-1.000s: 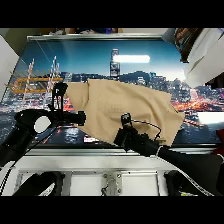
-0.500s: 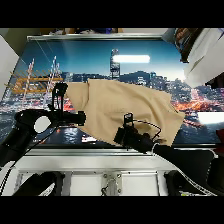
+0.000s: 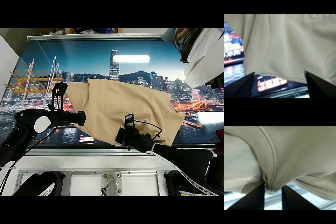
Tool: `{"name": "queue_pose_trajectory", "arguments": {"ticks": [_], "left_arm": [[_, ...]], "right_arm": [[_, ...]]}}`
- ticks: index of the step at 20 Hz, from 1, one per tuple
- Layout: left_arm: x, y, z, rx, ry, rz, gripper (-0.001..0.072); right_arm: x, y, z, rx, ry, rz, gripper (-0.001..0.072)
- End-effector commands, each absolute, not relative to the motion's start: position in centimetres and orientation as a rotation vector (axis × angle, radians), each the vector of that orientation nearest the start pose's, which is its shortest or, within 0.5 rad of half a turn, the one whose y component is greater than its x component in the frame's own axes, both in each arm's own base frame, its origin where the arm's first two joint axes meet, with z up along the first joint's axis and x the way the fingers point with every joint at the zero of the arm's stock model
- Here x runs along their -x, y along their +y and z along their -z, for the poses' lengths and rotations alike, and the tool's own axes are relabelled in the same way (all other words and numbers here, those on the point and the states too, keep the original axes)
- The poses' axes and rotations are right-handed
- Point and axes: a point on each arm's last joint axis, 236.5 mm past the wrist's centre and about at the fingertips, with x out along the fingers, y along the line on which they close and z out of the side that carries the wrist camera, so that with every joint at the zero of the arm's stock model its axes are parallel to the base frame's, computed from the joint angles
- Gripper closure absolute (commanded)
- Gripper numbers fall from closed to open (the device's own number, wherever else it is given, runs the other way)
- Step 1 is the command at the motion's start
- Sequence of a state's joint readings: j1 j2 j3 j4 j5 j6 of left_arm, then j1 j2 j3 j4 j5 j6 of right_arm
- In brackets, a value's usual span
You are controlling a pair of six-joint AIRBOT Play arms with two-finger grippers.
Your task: Fold the clothes and pants, and hang the long-sleeved shirts on hangers.
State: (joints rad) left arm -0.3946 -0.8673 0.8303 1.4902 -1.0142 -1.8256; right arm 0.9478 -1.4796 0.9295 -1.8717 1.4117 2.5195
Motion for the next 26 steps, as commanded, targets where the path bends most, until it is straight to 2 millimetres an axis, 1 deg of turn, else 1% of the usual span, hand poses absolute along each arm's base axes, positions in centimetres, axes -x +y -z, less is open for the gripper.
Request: {"name": "queue_pose_trajectory", "arguments": {"ticks": [1,3,5,6,8,10,12,13,15,16,18,19,22,23,26], "left_arm": [[-29.3,-13.9,-4.2,0.094,1.091,0.260,0.0032],[-29.3,-13.9,-4.2,0.094,1.091,0.260,0.0032],[-29.2,-14.1,-4.2,0.103,1.096,0.265,0.0032],[-28.8,-14.8,-4.3,0.135,1.107,0.284,0.0032],[-27.9,-16.9,-4.5,0.165,1.124,0.355,0.0032],[-26.8,-19.4,-4.8,0.140,1.112,0.432,0.0032],[-25.6,-22.7,-5.3,0.124,1.086,0.529,0.0032],[-24.9,-24.3,-5.2,0.114,1.085,0.568,0.0032],[-23.6,-26.7,-3.8,0.096,1.121,0.607,0.0032],[-23.0,-27.6,-2.8,0.093,1.153,0.609,0.0032],[-22.1,-29.2,-1.4,0.083,1.194,0.619,0.0032],[-21.8,-30.0,-1.3,0.070,1.206,0.633,0.0032],[-21.2,-33.0,-2.0,0.030,1.199,0.692,0.0032],[-21.2,-33.5,-1.8,0.020,1.209,0.685,0.0032],[-21.5,-33.2,0.6,-0.038,1.269,0.604,0.0032]], "right_arm": [[-20.1,15.8,9.3,0.488,1.520,0.224,0.0682],[-20.9,16.3,7.4,0.489,1.476,0.147,0.0681],[-21.5,16.9,4.1,0.455,1.435,0.038,0.0681],[-21.7,16.9,2.2,0.411,1.414,0.010,0.0682],[-21.7,17.1,-1.8,0.247,1.377,-0.054,0.0682],[-21.6,16.7,-5.4,0.070,1.331,-0.096,0.0682],[-21.6,15.6,-8.0,-0.018,1.267,-0.110,0.0682],[-21.5,15.1,-9.0,-0.050,1.236,-0.112,0.0682],[-21.3,14.6,-10.2,-0.079,1.200,-0.124,0.0682],[-21.2,14.5,-10.4,-0.084,1.193,-0.128,0.0682],[-21.2,14.6,-10.4,-0.088,1.196,-0.129,0.0682],[-21.2,14.7,-10.3,-0.087,1.197,-0.129,0.0682],[-21.5,14.9,-10.4,-0.091,1.187,-0.136,0.0682],[-21.5,15.0,-10.4,-0.092,1.185,-0.137,0.0681],[-21.5,14.9,-10.4,-0.091,1.186,-0.137,0.0681]]}}
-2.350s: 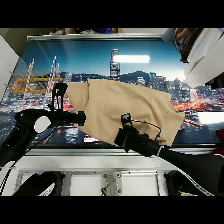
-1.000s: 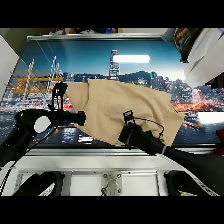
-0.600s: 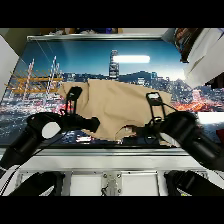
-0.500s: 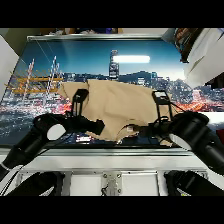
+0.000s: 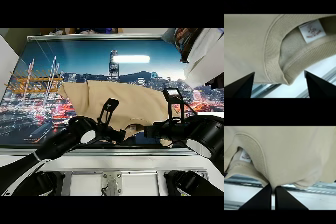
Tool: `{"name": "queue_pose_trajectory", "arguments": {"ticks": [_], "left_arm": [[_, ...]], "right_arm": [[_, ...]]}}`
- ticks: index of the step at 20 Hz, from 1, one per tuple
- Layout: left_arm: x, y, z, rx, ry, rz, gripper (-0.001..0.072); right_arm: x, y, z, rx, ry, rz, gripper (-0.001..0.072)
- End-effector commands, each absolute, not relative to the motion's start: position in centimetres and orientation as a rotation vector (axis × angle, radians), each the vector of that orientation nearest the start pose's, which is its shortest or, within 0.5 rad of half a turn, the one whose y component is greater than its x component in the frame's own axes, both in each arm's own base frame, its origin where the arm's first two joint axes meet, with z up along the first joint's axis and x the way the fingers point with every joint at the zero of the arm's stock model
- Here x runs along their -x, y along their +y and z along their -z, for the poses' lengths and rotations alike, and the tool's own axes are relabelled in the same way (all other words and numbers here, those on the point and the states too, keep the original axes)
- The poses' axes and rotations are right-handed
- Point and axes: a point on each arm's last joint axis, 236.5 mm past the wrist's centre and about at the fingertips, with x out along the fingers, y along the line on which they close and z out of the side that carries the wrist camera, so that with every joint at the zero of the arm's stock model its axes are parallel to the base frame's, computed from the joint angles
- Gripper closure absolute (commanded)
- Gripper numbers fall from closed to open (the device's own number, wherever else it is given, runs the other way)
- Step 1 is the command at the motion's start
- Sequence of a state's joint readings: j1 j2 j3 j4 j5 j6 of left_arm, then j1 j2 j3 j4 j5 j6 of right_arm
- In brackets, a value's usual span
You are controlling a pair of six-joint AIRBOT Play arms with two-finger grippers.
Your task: Fold the clothes and pants, and hang the long-sleeved shirts on hangers.
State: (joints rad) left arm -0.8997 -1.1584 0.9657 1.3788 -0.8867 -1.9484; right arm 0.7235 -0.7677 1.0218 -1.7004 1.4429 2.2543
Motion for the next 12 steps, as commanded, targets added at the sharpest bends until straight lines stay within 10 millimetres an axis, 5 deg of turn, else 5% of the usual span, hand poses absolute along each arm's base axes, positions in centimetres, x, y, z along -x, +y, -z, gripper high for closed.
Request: {"name": "queue_pose_trajectory", "arguments": {"ticks": [1,9,12], "left_arm": [[-21.8,-33.2,1.3,-0.047,1.278,0.585,0.0032],[-21.4,-30.6,5.8,-0.177,1.392,0.474,0.0033],[-22.4,-28.7,6.0,-0.238,1.371,0.396,0.0235]], "right_arm": [[-21.5,14.9,-10.4,-0.088,1.185,-0.139,0.0681],[-21.5,14.9,-10.4,-0.088,1.185,-0.139,0.0681],[-21.5,14.9,-10.4,-0.088,1.185,-0.139,0.0681]]}}
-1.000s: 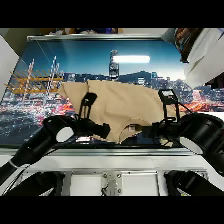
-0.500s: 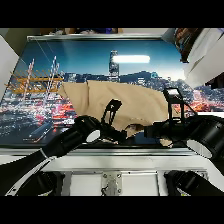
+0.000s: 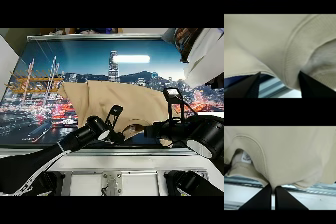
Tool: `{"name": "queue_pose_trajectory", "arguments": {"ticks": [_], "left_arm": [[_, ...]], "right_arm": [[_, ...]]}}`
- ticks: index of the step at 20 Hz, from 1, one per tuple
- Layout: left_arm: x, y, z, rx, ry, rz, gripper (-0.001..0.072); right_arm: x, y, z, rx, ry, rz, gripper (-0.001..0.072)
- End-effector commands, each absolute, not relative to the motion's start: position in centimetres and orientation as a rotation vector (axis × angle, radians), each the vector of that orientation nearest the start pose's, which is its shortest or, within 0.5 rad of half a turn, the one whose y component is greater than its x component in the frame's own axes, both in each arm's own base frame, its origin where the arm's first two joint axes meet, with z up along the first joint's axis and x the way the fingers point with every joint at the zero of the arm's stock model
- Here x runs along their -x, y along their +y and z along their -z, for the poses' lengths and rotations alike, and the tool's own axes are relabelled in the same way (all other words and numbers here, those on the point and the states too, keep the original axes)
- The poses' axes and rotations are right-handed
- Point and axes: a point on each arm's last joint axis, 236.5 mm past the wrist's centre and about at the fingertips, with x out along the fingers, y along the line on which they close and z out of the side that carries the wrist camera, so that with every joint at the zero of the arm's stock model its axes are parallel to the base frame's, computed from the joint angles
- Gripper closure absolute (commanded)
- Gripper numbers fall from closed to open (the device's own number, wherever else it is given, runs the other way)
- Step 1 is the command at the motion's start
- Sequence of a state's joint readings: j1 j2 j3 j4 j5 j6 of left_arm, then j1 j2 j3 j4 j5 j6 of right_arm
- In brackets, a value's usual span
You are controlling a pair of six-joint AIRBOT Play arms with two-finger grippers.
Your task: Fold the clothes and pants, and hang the long-sleeved shirts on hangers.
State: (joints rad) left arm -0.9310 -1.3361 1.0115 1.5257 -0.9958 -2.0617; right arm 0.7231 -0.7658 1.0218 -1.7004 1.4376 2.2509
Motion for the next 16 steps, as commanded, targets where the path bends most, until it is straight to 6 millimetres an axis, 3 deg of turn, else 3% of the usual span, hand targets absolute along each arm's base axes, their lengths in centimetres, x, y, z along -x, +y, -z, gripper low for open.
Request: {"name": "queue_pose_trajectory", "arguments": {"ticks": [1,3,4,6,7,9,12,14,16], "left_arm": [[-22.5,-28.2,6.1,-0.255,1.371,0.382,0.0237],[-22.5,-27.8,6.1,-0.270,1.376,0.372,0.0568],[-22.7,-27.6,6.1,-0.283,1.369,0.367,0.0687],[-23.4,-27.3,4.6,-0.274,1.348,0.359,0.0684],[-24.2,-27.4,2.4,-0.255,1.321,0.368,0.0684],[-26.6,-28.4,-5.6,-0.185,1.174,0.440,0.0685],[-28.3,-29.5,-23.3,-0.031,0.806,0.593,0.0686],[-26.9,-29.1,-33.7,0.041,0.582,0.687,0.0686],[-24.5,-28.6,-40.5,0.065,0.432,0.763,0.0686]], "right_arm": [[-21.5,14.9,-10.4,-0.087,1.185,-0.139,0.0681],[-21.5,14.9,-10.4,-0.085,1.185,-0.140,0.0681],[-21.5,14.9,-10.4,-0.084,1.185,-0.141,0.0681],[-21.5,14.8,-10.4,-0.057,1.183,-0.156,0.0682],[-21.8,14.5,-10.8,-0.042,1.175,-0.160,0.0682],[-23.1,13.3,-13.6,-0.035,1.139,-0.154,0.0682],[-25.6,11.6,-21.8,-0.040,1.007,-0.165,0.0682],[-26.7,11.7,-28.3,-0.053,0.882,-0.208,0.0682],[-26.4,12.5,-32.7,-0.090,0.805,-0.262,0.0682]]}}
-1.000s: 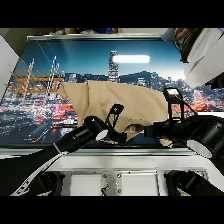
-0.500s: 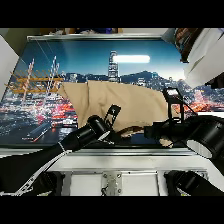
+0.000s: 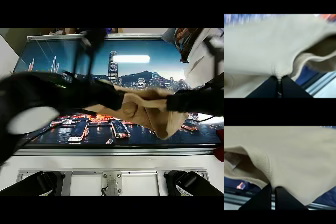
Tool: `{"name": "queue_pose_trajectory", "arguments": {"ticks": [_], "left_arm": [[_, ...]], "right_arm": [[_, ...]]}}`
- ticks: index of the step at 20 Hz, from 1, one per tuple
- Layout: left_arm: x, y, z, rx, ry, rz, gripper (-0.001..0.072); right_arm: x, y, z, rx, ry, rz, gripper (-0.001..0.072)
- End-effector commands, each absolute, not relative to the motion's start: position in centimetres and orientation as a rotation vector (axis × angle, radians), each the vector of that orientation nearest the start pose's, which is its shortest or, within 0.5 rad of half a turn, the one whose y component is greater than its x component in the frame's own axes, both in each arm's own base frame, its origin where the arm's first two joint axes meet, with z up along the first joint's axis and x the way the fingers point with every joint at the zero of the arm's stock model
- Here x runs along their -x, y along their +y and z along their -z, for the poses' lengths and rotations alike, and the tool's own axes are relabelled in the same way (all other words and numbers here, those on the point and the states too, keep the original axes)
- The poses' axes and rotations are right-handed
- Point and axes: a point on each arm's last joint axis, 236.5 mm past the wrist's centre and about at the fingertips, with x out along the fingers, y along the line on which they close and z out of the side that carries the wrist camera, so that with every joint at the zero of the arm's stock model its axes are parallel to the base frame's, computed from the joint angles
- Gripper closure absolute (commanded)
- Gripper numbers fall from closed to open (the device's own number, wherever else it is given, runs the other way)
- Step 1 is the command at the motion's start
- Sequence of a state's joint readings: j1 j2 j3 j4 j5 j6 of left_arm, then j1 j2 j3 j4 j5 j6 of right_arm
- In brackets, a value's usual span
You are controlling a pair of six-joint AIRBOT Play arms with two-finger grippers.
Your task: Fold the clothes and pants, and hang the long-sleeved shirts on hangers.
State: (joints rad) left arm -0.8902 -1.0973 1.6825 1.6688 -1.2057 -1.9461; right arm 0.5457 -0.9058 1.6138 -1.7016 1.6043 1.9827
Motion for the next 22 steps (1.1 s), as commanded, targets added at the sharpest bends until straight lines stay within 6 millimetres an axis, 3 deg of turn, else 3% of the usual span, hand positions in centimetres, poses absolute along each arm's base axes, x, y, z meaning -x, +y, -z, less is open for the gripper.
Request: {"name": "queue_pose_trajectory", "arguments": {"ticks": [1,4,6,8,10,12,14,17,20,22], "left_arm": [[-23.4,-28.1,-42.4,0.073,0.393,0.782,0.0686],[-21.4,-27.1,-44.8,0.086,0.361,0.812,0.0686],[-21.8,-27.5,-42.9,0.057,0.407,0.800,0.0685],[-23.1,-27.8,-38.0,-0.009,0.526,0.749,0.0685],[-26.4,-26.5,-32.4,-0.055,0.655,0.628,0.0685],[-30.2,-24.8,-26.9,-0.043,0.792,0.515,0.0685],[-32.3,-24.8,-21.9,0.015,0.957,0.533,0.0685],[-32.2,-26.9,-17.0,0.122,1.164,0.678,0.0685],[-32.4,-26.6,-13.9,0.112,1.215,0.658,0.0685],[-31.9,-25.2,-11.4,0.072,1.270,0.611,0.0685]], "right_arm": [[-25.9,12.7,-34.5,-0.107,0.781,-0.287,0.0682],[-24.3,12.3,-36.8,-0.147,0.744,-0.310,0.0683],[-23.3,12.3,-36.4,-0.154,0.775,-0.318,0.0682],[-23.2,12.3,-34.9,-0.133,0.830,-0.307,0.0682],[-24.0,12.6,-32.3,-0.074,0.903,-0.299,0.0682],[-25.3,13.3,-28.2,0.025,1.014,-0.297,0.0684],[-27.6,13.1,-24.3,0.100,1.126,-0.265,0.0684],[-31.2,12.3,-19.7,0.100,1.266,-0.207,0.0684],[-33.3,14.2,-17.2,0.122,1.295,-0.281,0.0684],[-34.7,15.4,-15.6,0.126,1.270,-0.330,0.0684]]}}
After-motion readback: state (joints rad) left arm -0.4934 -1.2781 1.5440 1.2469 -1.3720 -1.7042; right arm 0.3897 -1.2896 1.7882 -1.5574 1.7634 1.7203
